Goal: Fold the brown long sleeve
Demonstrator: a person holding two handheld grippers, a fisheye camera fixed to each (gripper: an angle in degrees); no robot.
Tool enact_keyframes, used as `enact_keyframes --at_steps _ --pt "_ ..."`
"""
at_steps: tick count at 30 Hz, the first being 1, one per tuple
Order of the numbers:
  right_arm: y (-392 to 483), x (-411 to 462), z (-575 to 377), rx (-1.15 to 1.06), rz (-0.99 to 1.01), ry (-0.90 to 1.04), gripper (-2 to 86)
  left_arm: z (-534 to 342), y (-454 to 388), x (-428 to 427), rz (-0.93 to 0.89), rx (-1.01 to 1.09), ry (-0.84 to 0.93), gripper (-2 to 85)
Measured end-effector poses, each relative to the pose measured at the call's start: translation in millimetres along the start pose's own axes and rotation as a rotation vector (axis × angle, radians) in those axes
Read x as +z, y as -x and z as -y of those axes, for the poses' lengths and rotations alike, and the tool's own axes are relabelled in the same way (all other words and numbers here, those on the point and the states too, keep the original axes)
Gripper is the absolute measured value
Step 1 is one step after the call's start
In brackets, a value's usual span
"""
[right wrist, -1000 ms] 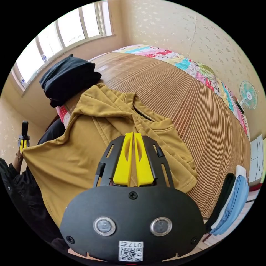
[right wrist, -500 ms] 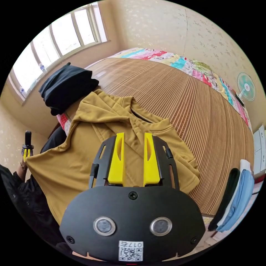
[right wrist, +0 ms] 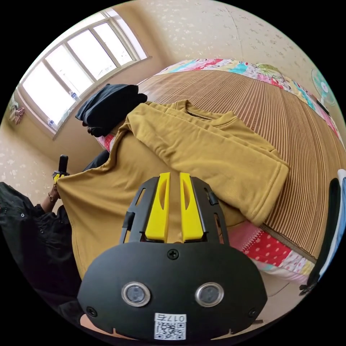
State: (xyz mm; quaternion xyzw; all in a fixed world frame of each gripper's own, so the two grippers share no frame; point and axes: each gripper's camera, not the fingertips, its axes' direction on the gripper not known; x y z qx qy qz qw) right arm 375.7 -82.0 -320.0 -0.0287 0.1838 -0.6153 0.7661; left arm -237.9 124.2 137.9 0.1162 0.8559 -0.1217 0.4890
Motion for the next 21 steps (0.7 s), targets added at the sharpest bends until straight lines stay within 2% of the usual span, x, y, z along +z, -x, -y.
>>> enact_keyframes --at_steps 5,10,12,15,18,21 --pt "19 -18 54 -0.066 0.078 -0.096 5.2 8 -2 6 -0.004 0.002 0.011 4.8" --pt "81 21 107 -0.2 0.184 -0.1 6.4 6 -5 8 -0.003 0.007 0.005 4.8" --pt "119 56 125 -0.246 0.136 -0.061 7.1 3 -5 7 -0.002 0.001 0.0 4.8" --pt "142 106 143 -0.236 0.021 0.013 8.0 -1 -9 3 0.01 0.002 -0.011 4.8" --pt "137 153 161 -0.134 0.049 0.162 7.5 -4 -13 1 0.014 0.007 -0.014 4.8" --pt "132 148 162 0.012 0.165 0.049 3.1 -7 -16 -2 0.028 0.007 -0.003 4.8"
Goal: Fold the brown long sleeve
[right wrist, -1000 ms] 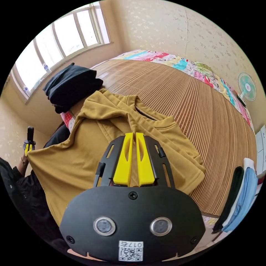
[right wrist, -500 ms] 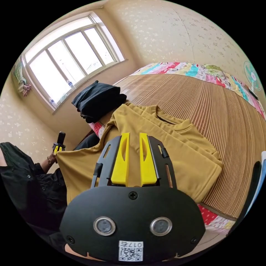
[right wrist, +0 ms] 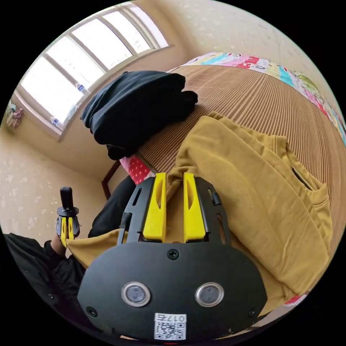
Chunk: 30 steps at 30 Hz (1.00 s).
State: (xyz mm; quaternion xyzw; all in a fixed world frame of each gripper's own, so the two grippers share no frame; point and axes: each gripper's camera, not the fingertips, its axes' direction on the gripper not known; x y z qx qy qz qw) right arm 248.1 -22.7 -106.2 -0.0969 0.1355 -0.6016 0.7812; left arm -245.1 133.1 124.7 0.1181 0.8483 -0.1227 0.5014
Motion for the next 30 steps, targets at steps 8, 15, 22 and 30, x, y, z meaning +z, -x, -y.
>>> enact_keyframes --at_steps 8,15,22,30 --pt "-17 15 -3 0.088 0.248 0.054 0.7 -10 0 -4 -0.015 0.011 -0.023 4.7" --pt "-26 -85 -8 0.043 -0.046 -0.233 0.5 -16 11 -5 -0.077 0.003 -0.029 4.7" --pt "-28 4 19 0.179 -0.006 -0.114 0.5 -21 -9 -1 -0.073 0.081 -0.033 4.8" --pt "-50 -128 -38 0.022 0.018 -0.062 1.3 -31 -11 -17 -0.059 0.071 -0.022 4.8"
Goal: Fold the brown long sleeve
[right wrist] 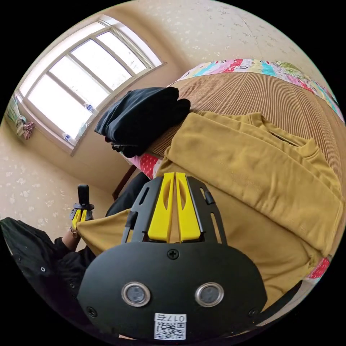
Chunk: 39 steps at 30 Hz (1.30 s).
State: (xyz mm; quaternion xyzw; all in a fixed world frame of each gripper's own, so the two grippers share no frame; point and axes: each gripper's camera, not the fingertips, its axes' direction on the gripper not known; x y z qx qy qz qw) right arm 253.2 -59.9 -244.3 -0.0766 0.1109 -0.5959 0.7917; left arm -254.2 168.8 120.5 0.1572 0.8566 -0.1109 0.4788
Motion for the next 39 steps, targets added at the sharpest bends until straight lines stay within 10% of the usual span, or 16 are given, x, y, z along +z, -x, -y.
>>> enact_keyframes --at_steps 10,15,29,39 --pt "-82 -187 -180 0.344 0.044 0.291 11.4 -5 11 -1 -0.067 0.041 -0.034 4.9" --pt "-98 -196 -244 0.48 0.402 0.403 13.4 -2 7 1 -0.085 0.047 -0.03 4.9" --pt "-107 -223 -277 0.488 0.686 0.282 5.3 -18 13 -12 -0.049 -0.006 -0.057 4.9" --pt "-117 -354 -305 0.196 0.992 -0.513 1.6 -7 -6 -22 -0.163 0.138 -0.133 4.9"
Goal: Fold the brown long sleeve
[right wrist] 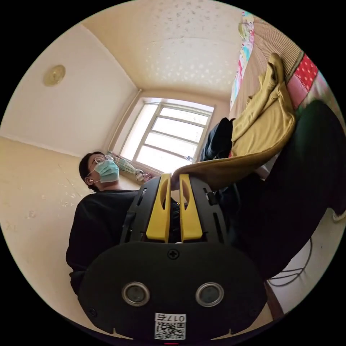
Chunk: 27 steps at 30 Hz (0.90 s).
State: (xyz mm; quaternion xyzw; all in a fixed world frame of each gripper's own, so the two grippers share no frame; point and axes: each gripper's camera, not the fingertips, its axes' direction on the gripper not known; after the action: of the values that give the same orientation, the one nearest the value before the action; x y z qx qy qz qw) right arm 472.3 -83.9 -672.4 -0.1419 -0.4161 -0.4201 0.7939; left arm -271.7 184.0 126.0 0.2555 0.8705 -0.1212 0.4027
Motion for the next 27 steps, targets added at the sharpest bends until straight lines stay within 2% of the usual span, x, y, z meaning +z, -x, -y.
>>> enact_keyframes --at_steps 2,4,8,12,16,19,22,25,27 --pt "9 -12 -8 -0.046 -0.025 -0.053 1.5 7 3 3 -0.076 0.046 -0.014 4.8" --pt "2 -24 -20 -0.009 -0.074 -0.121 1.4 10 18 1 -0.07 0.004 -0.036 4.8" --pt "-25 -29 -38 0.059 -0.071 -0.277 1.4 26 53 -3 0.131 -0.122 -0.099 4.8" --pt "-43 -13 5 0.001 -0.036 -0.32 1.7 77 75 -3 0.155 -0.13 -0.157 4.8" --pt "-63 6 79 -0.036 -0.073 -0.321 2.4 168 103 14 0.218 -0.137 -0.209 4.7" --pt "-82 20 150 -0.055 -0.195 -0.356 3.6 233 147 29 0.214 -0.237 -0.288 4.9" --pt "-107 45 202 0.032 -0.342 -0.451 6.4 288 195 42 0.268 -0.31 -0.345 7.2" --pt "-133 81 223 0.073 -0.507 -0.427 11.7 299 211 44 0.333 -0.269 -0.422 10.2" --pt "-145 116 210 0.052 -0.606 -0.364 12.8 291 208 53 0.404 -0.217 -0.375 11.5"
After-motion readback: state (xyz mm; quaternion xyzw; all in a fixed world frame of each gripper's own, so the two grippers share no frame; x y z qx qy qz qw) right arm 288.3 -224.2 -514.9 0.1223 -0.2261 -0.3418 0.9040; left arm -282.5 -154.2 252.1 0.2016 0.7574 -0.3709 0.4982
